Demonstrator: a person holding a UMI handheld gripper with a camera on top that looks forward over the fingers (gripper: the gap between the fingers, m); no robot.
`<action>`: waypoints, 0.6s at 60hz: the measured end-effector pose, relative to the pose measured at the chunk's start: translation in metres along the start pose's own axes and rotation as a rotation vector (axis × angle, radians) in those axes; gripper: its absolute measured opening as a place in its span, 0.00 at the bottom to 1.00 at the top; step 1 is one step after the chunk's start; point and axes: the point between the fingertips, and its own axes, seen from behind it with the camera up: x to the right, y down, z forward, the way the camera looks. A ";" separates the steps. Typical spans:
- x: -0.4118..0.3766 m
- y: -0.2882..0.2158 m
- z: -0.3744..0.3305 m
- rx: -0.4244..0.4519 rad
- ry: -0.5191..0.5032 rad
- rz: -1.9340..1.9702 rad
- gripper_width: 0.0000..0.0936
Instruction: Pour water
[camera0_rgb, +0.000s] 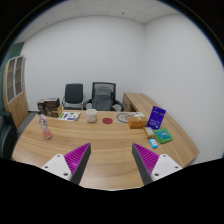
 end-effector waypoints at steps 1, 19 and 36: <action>0.000 0.001 0.000 -0.002 0.000 -0.001 0.92; -0.065 0.038 0.022 -0.067 -0.029 -0.042 0.92; -0.236 0.076 0.054 -0.082 -0.155 -0.045 0.92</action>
